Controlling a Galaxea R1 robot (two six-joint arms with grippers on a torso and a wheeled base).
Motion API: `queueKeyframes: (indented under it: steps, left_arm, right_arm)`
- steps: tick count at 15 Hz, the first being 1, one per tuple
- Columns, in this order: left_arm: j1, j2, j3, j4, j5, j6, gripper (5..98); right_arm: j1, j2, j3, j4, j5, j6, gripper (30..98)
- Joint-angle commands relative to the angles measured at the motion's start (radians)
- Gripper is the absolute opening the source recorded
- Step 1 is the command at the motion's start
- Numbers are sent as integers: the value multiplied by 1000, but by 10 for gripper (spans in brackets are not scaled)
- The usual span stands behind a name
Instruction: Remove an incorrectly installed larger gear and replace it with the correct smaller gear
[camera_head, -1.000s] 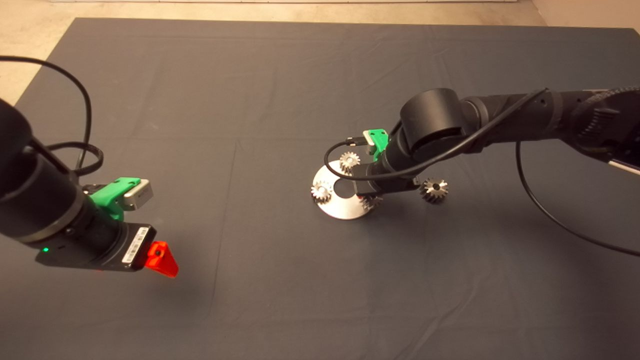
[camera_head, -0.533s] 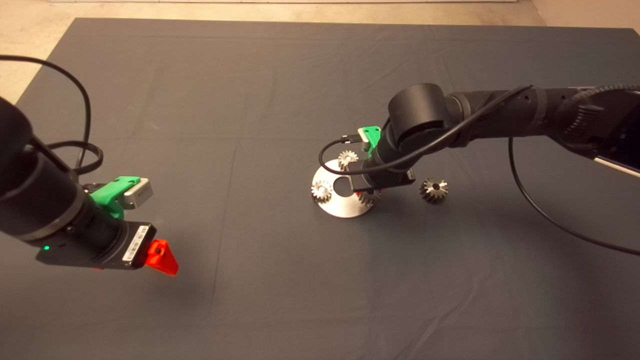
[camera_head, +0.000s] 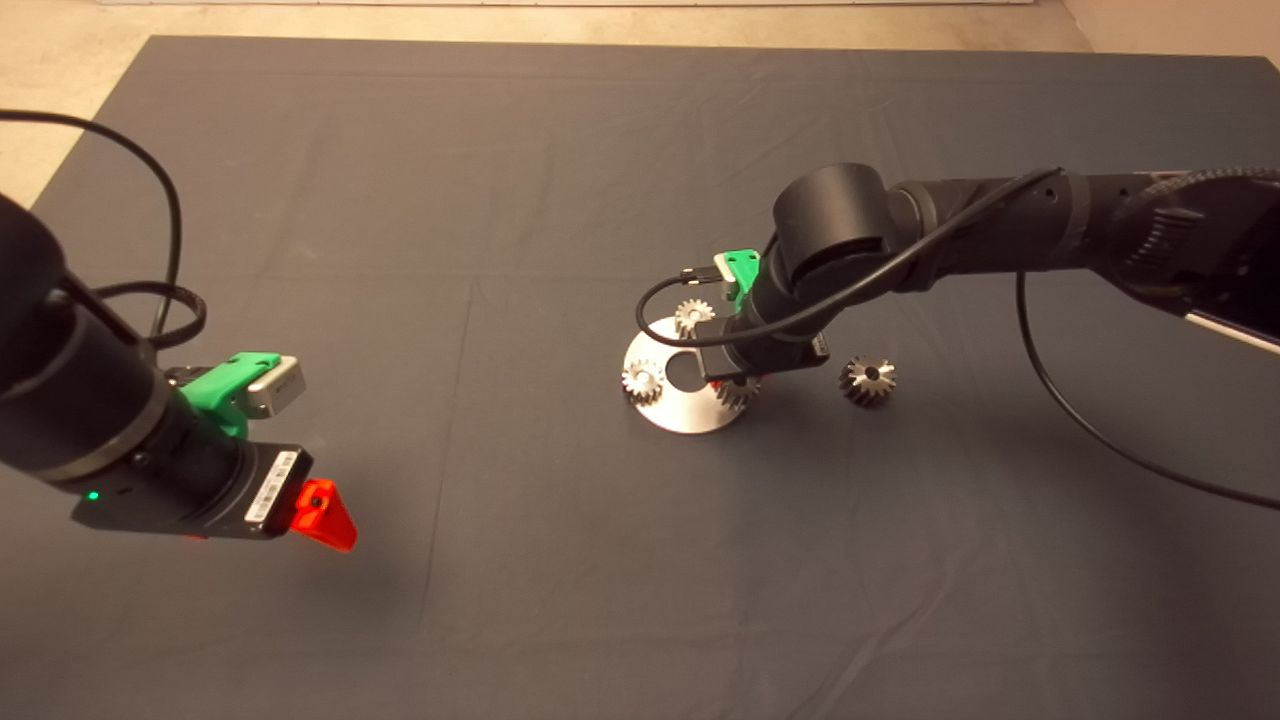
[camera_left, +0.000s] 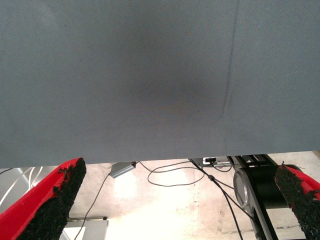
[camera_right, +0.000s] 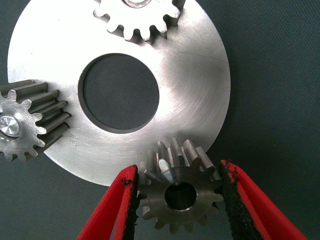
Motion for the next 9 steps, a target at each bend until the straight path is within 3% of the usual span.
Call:
queueKeyframes:
  steps: [1, 9]
  left_arm:
    - [-2, -2, -1, 10, 91, 2, 982]
    - [-2, -2, -1, 20, 91, 2, 982]
  right_arm:
    - [24, -4, 1, -32, -116, 3, 405]
    - [27, -7, 2, -32, -116, -1, 383]
